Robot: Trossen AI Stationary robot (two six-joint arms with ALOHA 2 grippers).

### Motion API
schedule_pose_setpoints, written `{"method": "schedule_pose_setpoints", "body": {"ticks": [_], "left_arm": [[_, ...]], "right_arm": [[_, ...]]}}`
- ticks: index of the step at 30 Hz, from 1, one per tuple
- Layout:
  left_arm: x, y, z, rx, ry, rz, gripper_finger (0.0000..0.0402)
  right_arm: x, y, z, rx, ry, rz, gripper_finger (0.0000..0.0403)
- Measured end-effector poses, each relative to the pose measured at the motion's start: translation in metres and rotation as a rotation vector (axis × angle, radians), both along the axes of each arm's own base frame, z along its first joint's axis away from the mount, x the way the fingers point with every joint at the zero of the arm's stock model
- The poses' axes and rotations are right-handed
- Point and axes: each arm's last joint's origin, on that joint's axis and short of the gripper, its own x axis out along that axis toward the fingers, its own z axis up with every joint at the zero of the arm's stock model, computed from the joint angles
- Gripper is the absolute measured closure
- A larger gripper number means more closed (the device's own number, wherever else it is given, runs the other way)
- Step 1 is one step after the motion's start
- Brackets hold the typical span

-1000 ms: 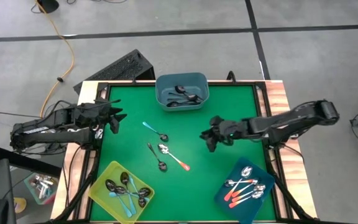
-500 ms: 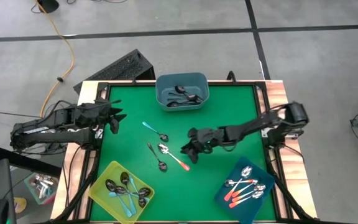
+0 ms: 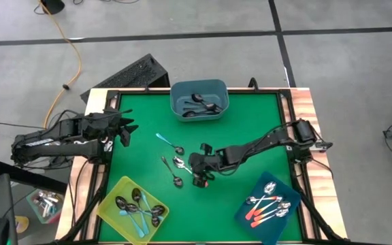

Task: Sort silverware by color (type)
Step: Put the orange spoon into the blue bin

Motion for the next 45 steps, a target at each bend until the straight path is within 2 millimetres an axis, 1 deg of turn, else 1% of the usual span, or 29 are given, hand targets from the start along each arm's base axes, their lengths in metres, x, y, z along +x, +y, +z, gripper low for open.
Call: {"method": "schedule_pose_setpoints", "body": {"ticks": [1,4,6,8,10,13,20,23,26,33,39,45], "left_arm": [[-0.0001,0.0000,-0.0001,0.000,0.002,0.000,0.0232],[-0.0003,-0.0001,-0.0004,0.001,0.006,-0.002,0.0232],[-0.0003,-0.0001,-0.0004,0.001,0.007,-0.002,0.0232],[-0.0003,-0.0001,-0.0004,0.002,0.007,-0.002,0.0232],[-0.0003,-0.0001,-0.0004,0.002,0.007,-0.002,0.0232],[-0.0003,0.0000,-0.0004,0.004,0.008,-0.004,0.0232],[-0.0003,0.0000,-0.0004,0.009,0.011,-0.007,0.0232],[-0.0003,0.0000,-0.0004,0.009,0.011,-0.007,0.0232],[-0.0004,0.0002,-0.0003,0.014,0.012,0.000,0.0232],[-0.0004,0.0003,-0.0003,0.017,0.013,0.004,0.0232],[-0.0006,0.0006,-0.0002,0.024,0.014,0.013,0.0232],[-0.0006,0.0006,-0.0002,0.024,0.014,0.014,0.0232]], "right_arm": [[0.0046,0.0015,0.0028,0.009,-0.011,0.009,0.0319],[0.0095,0.0035,-0.0003,0.034,0.021,0.026,0.0319],[0.0142,0.0041,-0.0016,0.051,0.010,0.015,0.0318],[0.0129,0.0035,-0.0027,0.062,0.027,-0.005,0.0313],[0.0139,0.0034,-0.0010,0.085,0.005,-0.034,0.0301],[0.0106,0.0024,-0.0046,0.083,0.037,-0.066,0.0272],[0.0101,0.0050,-0.0044,0.095,0.040,-0.052,0.0176],[0.0100,0.0055,-0.0042,0.072,0.033,-0.068,0.0155],[0.0102,0.0051,-0.0040,0.067,0.028,-0.077,0.0154],[0.0123,0.0049,-0.0023,0.066,-0.002,-0.084,0.0166],[0.0121,0.0042,-0.0021,0.038,-0.011,-0.117,0.0176],[0.0111,0.0071,-0.0015,-0.026,-0.029,-0.158,0.0182]]}}
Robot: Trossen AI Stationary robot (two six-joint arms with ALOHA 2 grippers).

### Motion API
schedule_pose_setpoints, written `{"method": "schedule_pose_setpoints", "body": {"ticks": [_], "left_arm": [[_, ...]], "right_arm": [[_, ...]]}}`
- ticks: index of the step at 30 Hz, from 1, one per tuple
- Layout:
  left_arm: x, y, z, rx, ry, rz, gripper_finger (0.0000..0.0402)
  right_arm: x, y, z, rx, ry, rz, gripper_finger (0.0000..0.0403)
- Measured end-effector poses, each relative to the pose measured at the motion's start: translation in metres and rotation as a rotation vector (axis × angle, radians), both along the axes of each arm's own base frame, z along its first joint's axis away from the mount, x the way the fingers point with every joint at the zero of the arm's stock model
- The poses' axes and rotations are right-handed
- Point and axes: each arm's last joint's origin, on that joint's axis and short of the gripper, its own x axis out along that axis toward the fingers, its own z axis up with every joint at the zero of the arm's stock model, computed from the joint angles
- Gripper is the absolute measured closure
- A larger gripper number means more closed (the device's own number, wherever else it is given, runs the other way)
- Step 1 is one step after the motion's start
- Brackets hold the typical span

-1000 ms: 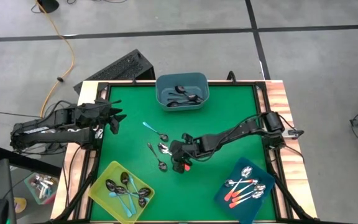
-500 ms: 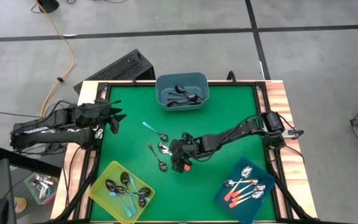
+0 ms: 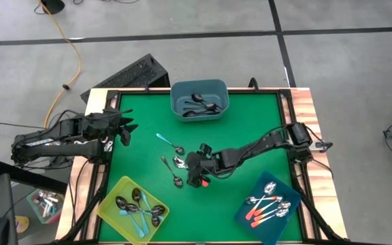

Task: Sort silverware by color (type)
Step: Put the orange spoon into the blue bin

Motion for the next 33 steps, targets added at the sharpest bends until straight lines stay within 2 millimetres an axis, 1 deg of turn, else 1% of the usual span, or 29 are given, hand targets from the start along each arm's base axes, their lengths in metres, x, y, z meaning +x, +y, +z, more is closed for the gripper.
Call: {"method": "schedule_pose_setpoints", "body": {"ticks": [2,4,6,8,10,11,13,21,28,30,33], "left_arm": [[0.000,0.000,0.000,0.000,0.000,0.000,0.0232],[0.000,0.000,0.000,0.000,0.000,0.000,0.0232],[0.000,0.000,0.000,0.000,0.000,0.000,0.0232],[0.000,0.000,0.000,0.001,0.000,0.000,0.0232],[0.000,0.000,0.000,0.006,0.004,-0.004,0.0232],[0.000,0.000,0.000,0.008,0.006,-0.006,0.0232],[0.000,0.000,0.000,0.011,0.007,-0.008,0.0232],[0.000,0.000,0.000,0.012,0.008,-0.009,0.0232],[0.000,0.000,0.000,0.011,0.007,-0.008,0.0232],[0.000,0.000,0.000,0.011,0.007,-0.008,0.0232],[0.000,0.000,0.000,0.011,0.007,-0.009,0.0232]], "right_arm": [[0.000,0.001,-0.002,-0.002,0.002,0.001,0.0182],[0.004,0.004,-0.010,0.009,-0.008,-0.005,0.0182],[0.002,0.005,-0.016,0.010,0.021,-0.012,0.0182],[0.007,0.007,-0.021,0.011,-0.011,-0.031,0.0182],[0.004,0.009,-0.024,-0.006,0.008,-0.053,0.0182],[0.001,0.009,-0.027,-0.021,0.036,-0.054,0.0182],[0.007,0.012,-0.033,-0.006,0.005,-0.053,0.0182],[0.010,0.016,-0.059,0.014,0.032,-0.076,0.0182],[0.009,0.015,-0.060,0.033,0.047,-0.088,0.0185],[0.009,0.015,-0.061,0.036,0.048,-0.090,0.0193],[0.009,0.015,-0.061,0.059,0.048,-0.108,0.0217]]}}
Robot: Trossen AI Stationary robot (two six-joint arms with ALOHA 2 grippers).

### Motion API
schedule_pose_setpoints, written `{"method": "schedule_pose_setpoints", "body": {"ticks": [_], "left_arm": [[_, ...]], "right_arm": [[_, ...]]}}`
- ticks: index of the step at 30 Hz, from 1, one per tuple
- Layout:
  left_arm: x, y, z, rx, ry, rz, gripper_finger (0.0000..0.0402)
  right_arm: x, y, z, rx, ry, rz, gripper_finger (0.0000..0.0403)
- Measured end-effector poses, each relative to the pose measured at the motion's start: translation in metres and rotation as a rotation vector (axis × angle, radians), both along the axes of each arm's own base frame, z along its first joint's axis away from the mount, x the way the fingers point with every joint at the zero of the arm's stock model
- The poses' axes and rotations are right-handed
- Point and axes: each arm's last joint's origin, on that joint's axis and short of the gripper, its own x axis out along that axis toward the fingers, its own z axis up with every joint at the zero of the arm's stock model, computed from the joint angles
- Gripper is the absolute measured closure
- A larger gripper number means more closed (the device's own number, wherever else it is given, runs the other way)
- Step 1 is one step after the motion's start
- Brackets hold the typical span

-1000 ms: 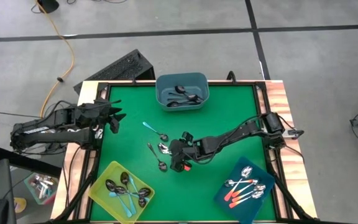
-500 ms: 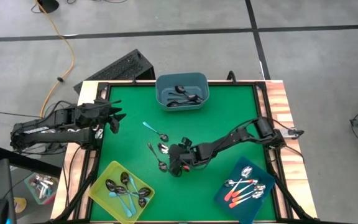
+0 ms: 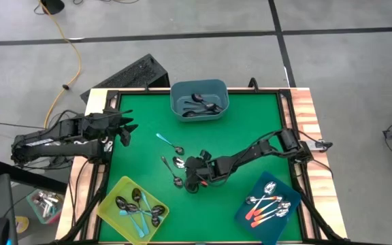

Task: Sort silverware by color (type)
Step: Put the orange spoon into the blue bin

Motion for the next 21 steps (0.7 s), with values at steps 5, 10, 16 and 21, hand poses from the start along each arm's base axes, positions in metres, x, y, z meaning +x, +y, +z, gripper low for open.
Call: {"method": "schedule_pose_setpoints", "body": {"ticks": [5,10,16,21], "left_arm": [[0.0000,0.0000,0.0000,0.001,0.001,-0.001,0.0232],[0.0000,0.0000,0.0000,0.001,0.001,-0.001,0.0232],[0.0000,0.0000,0.0000,0.001,0.001,-0.001,0.0232],[0.0000,0.0000,0.0000,0.001,0.000,0.000,0.0232]], "right_arm": [[-0.0009,0.0020,-0.0007,0.029,0.000,-0.015,0.0277],[-0.0010,0.0028,-0.0009,0.059,-0.006,-0.035,0.0341],[-0.0011,0.0030,0.0009,0.089,-0.017,-0.057,0.0393],[-0.0005,0.0032,0.0024,0.120,-0.039,-0.089,0.0389]]}}
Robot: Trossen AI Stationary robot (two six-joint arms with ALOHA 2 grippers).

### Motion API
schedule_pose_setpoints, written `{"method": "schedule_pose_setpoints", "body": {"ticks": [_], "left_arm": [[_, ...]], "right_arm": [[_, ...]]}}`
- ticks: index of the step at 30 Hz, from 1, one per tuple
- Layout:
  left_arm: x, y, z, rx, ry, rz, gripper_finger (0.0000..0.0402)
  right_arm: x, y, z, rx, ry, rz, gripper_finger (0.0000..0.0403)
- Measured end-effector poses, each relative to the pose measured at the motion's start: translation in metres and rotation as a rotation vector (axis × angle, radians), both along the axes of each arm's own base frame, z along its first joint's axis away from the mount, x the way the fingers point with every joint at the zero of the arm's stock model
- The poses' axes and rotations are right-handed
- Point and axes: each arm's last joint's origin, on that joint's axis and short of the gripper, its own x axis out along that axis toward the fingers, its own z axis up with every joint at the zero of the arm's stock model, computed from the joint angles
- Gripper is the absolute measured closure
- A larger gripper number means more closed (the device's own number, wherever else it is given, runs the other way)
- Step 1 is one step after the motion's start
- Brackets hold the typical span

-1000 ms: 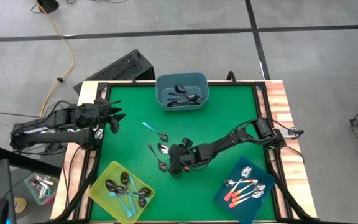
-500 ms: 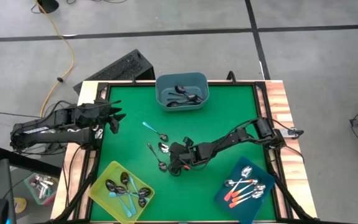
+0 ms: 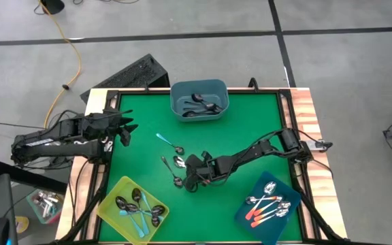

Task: Sort silverware by color (type)
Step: Put the orange spoon into the blue bin

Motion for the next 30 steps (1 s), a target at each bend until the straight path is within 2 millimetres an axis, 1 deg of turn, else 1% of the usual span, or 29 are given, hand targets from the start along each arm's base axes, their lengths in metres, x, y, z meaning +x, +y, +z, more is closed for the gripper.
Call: {"method": "schedule_pose_setpoints", "body": {"ticks": [4,10,12,14,21,25,30], "left_arm": [[0.000,0.000,0.000,0.000,0.000,0.000,0.0232],[0.000,0.000,0.000,0.000,0.000,0.000,0.0232],[0.000,0.000,0.000,0.000,0.000,0.000,0.0232],[0.000,0.000,0.000,0.000,0.000,-0.001,0.0232],[0.000,0.000,0.000,-0.003,-0.002,0.002,0.0232],[0.000,0.000,0.000,-0.006,-0.004,0.004,0.0232],[0.000,0.000,0.000,-0.007,-0.005,0.005,0.0232]], "right_arm": [[0.001,0.000,0.004,0.016,-0.022,-0.008,0.0390],[0.000,-0.009,0.025,0.051,-0.050,-0.007,0.0391],[-0.002,-0.014,0.039,0.035,-0.068,-0.006,0.0391],[-0.002,-0.021,0.059,0.019,-0.123,-0.022,0.0391],[-0.017,-0.042,0.111,-0.065,-0.198,-0.071,0.0392],[-0.030,-0.051,0.144,-0.106,-0.256,-0.119,0.0392],[-0.054,-0.058,0.170,-0.146,-0.268,-0.246,0.0392]]}}
